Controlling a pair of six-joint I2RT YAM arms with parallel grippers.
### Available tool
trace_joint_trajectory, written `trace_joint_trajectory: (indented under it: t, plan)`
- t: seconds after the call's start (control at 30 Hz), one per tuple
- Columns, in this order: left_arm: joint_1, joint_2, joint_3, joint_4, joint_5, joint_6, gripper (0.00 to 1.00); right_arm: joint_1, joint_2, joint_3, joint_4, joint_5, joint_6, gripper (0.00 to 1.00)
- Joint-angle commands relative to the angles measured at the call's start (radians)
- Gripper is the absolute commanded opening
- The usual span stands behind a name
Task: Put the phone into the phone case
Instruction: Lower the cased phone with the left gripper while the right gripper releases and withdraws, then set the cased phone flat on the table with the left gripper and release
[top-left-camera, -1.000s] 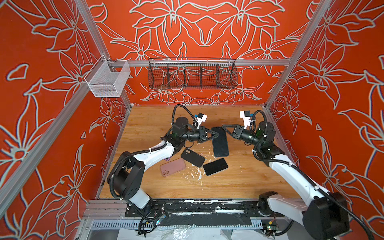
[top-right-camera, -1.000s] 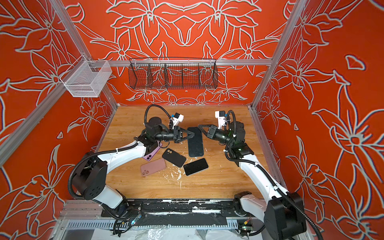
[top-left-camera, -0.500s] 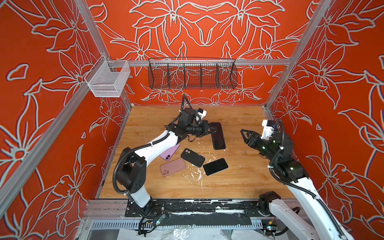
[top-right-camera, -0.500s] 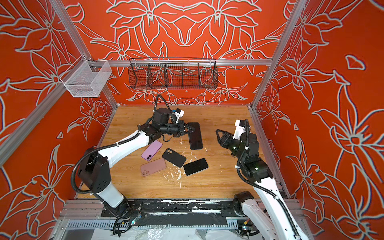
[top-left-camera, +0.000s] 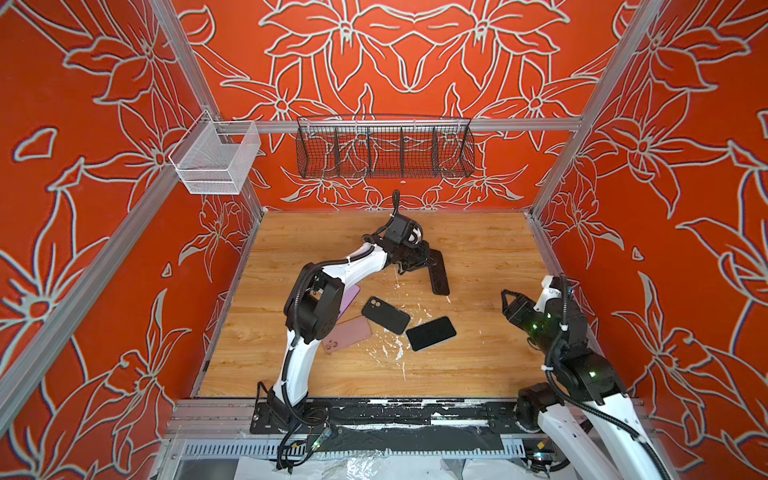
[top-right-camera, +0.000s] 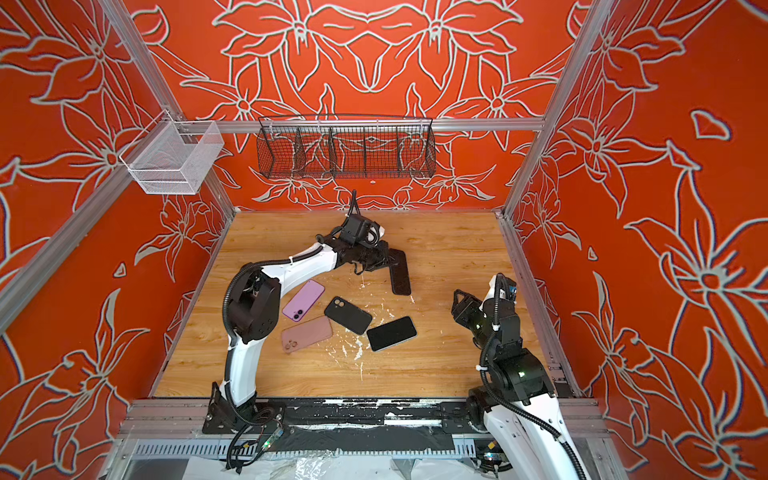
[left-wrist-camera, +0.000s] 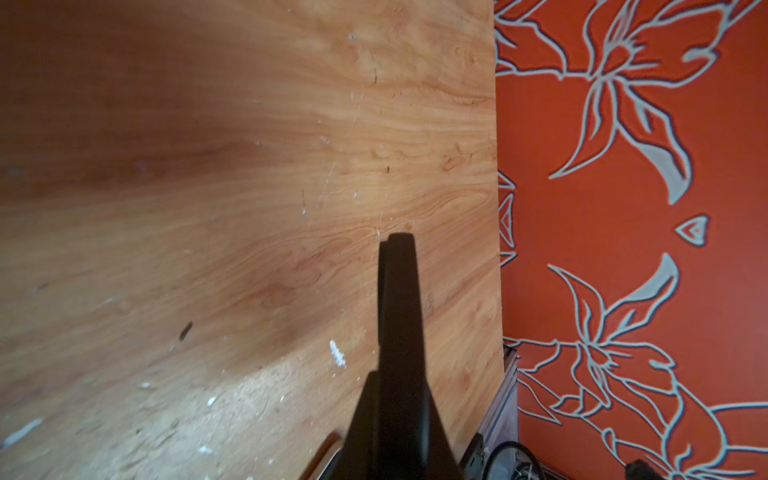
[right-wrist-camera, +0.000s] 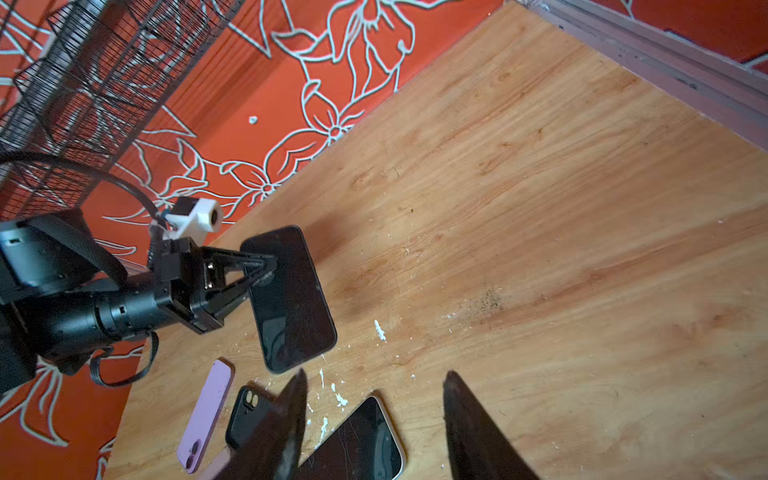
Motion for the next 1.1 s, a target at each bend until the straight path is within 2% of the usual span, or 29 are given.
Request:
trace_joint_trajectory:
  t: [0.0, 0.2, 0.37, 0.53, 0.87, 1.07]
  plan:
    - [-0.016, 0.054, 0.101, 0.003, 0.020, -0.006, 0.03, -0.005, 0.018, -0.017, -0.001, 0.015, 0.024, 0.53]
    - [-0.017, 0.156, 0.208, -0.031, 0.038, -0.023, 0.04, -0.005, 0.051, -0.004, 0.001, 0.012, 0.003, 0.53]
    - [-0.009, 0.215, 0.279, -0.073, 0.040, 0.013, 0.04, -0.006, 0.061, 0.017, -0.019, 0.006, -0.015, 0.53]
    - [0.004, 0.286, 0.347, -0.126, 0.096, 0.036, 0.05, -0.005, 0.037, 0.015, -0.042, 0.004, -0.012, 0.53]
    - [0.018, 0.331, 0.346, -0.116, 0.094, 0.042, 0.11, -0.006, 0.016, 0.029, -0.080, 0.003, -0.021, 0.53]
    - [0.035, 0.362, 0.373, -0.137, 0.098, 0.058, 0.20, -0.005, -0.004, 0.027, -0.100, 0.012, -0.021, 0.53]
